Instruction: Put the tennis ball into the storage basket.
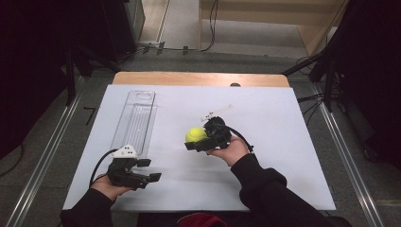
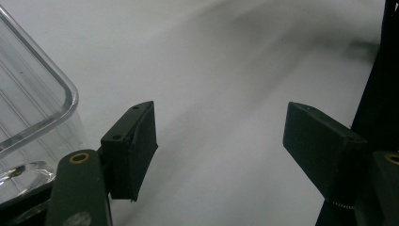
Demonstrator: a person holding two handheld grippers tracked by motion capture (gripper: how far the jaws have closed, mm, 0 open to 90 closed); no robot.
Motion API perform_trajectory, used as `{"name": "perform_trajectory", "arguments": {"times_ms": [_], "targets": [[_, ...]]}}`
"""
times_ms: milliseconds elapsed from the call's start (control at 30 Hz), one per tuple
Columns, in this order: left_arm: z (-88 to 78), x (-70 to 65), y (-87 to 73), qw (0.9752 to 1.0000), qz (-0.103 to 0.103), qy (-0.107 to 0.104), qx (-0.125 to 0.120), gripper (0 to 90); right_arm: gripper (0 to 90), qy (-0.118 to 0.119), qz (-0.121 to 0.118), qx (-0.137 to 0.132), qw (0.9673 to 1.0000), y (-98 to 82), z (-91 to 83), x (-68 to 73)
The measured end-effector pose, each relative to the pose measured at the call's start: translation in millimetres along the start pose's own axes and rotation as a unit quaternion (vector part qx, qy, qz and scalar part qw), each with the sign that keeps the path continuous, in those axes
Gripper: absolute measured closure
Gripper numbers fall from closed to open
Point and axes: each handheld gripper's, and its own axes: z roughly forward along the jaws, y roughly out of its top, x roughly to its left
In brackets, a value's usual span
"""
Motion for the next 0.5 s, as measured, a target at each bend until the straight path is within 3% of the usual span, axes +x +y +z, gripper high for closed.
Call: {"name": "perform_trajectory", "arguments": {"times_ms": [500], "targets": [[-0.5,0.5,-0.3,1.0000,-0.002,-0.001,-0.005,26.9,23.5,0.006,-0.007,0.005,1.0000,20.0,6.1,4.2]]}}
